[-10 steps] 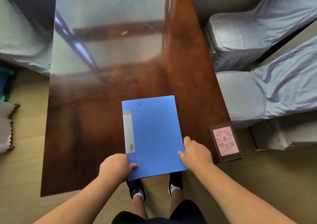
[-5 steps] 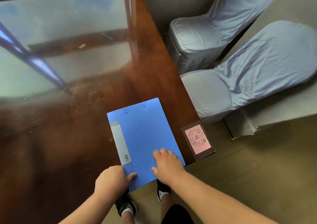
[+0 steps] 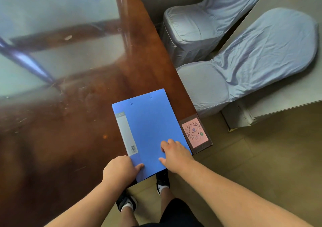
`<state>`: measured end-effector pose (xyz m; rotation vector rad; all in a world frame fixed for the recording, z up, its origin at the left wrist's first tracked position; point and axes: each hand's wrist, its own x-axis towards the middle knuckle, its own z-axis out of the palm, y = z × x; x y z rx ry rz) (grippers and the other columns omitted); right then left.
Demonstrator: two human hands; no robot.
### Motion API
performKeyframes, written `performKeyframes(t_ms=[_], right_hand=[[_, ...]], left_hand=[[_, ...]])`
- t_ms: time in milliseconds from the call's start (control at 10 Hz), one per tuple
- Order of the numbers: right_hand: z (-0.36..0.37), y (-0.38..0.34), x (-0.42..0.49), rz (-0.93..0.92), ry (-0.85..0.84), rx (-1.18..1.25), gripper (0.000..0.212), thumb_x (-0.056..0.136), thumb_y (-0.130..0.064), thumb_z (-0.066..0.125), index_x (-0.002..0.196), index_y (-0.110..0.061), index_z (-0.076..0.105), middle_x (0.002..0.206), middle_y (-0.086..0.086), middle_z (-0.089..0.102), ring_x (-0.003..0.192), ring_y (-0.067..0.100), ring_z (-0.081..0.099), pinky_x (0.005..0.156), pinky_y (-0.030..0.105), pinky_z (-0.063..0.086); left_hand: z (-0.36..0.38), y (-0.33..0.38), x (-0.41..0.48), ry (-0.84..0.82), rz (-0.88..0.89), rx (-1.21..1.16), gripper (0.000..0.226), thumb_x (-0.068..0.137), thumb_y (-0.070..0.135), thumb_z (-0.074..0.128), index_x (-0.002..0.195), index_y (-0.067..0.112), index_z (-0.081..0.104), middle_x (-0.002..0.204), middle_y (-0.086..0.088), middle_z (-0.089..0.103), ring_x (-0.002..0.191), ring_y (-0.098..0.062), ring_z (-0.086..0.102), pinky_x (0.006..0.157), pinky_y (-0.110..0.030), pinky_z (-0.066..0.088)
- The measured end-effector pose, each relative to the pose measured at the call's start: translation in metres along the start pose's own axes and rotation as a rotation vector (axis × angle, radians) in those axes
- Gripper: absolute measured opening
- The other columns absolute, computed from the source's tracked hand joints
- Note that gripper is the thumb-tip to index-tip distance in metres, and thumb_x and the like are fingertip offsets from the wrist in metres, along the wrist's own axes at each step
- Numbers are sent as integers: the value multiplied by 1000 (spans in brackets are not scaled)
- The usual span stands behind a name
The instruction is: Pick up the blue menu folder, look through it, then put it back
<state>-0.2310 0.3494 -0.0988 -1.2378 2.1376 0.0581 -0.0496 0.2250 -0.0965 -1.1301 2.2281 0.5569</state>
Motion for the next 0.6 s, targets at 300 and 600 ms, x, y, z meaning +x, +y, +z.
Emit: performKeyframes(t_ms=[300,600], right_hand=[[-6,5,1,1,-9,3,34,95,-45,68,111,-21,51,113,7,58,96,26,54,78,41,52],[-48,-38,16,-12,-20,-145,38,100,-44,60,120,-12,58,122,13,64,110,36,60,88,48,54]], left_hand=[[7,4,5,3,-1,-19,58,87,77,50,73,20,58,69,5,61,65,-19,61,48,-30,42],[-65,-22,7,238,-26,-121,50,88,71,52,76,23,61,71,6,61,67,-18,61,57,-34,53]])
